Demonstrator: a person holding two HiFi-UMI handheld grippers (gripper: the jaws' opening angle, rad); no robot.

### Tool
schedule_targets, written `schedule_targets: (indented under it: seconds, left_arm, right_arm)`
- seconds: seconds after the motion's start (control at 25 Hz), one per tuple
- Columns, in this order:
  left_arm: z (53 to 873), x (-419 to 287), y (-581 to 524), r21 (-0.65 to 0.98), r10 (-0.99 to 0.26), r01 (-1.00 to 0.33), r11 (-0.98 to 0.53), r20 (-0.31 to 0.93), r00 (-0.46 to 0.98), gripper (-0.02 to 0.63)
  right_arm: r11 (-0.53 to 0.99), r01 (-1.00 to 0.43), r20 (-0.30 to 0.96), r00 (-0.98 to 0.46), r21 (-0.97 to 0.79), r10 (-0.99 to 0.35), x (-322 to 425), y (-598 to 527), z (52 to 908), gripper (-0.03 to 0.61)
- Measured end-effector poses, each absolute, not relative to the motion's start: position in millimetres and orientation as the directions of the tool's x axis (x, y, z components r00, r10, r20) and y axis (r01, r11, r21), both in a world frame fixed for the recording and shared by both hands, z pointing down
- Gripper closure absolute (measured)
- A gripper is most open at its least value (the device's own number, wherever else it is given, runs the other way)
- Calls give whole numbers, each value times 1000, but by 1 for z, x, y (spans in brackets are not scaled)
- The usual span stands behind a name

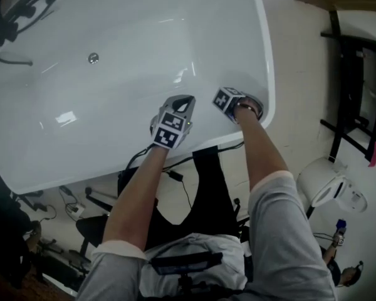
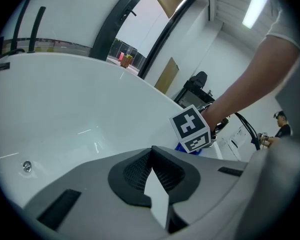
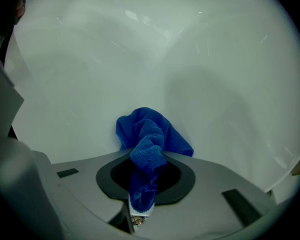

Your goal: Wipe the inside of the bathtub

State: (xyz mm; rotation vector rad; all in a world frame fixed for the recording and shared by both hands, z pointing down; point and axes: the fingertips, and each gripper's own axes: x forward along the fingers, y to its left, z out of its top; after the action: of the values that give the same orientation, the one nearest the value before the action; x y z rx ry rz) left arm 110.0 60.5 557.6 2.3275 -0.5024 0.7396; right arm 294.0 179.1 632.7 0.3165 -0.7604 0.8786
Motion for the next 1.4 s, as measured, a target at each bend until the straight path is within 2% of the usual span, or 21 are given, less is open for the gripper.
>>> schedule_targets:
  seconds: [0.32, 0.48, 0.6, 0.72, 0.88, 1.16, 1.4]
  left_arm:
    - [507, 104, 56, 419, -171, -509, -752, 621, 765, 611]
    - [472, 105, 58, 401, -175, -498, -769, 618, 767, 611]
    - [439, 103, 47, 376, -208, -509, -775, 608, 766, 611]
    - [406, 95, 42, 356, -250, -532, -769, 598, 761, 611]
    - [364, 75, 38, 314, -320, -575, -755, 589, 742, 611]
    - [295, 17, 32, 235, -454, -649, -724, 545, 704, 611]
    - [233, -61, 27, 151, -578, -728, -668, 511, 636, 611]
  right_arm:
    - [569, -822, 736, 384, -2, 557, 302, 188, 580, 517]
    - [564, -824, 803, 369, 51, 468, 302, 180, 550, 517]
    - [530, -841, 895, 314, 107, 316, 294, 154, 525, 515]
    - [434, -894, 971, 192, 112, 145, 278, 135, 489, 515]
    - [326, -939, 990, 68, 106, -125, 260, 112, 440, 514]
    - [191, -980, 869, -142, -55, -474, 207, 70, 340, 512]
    - [192, -969, 692, -247, -158, -679, 159, 43, 245, 511]
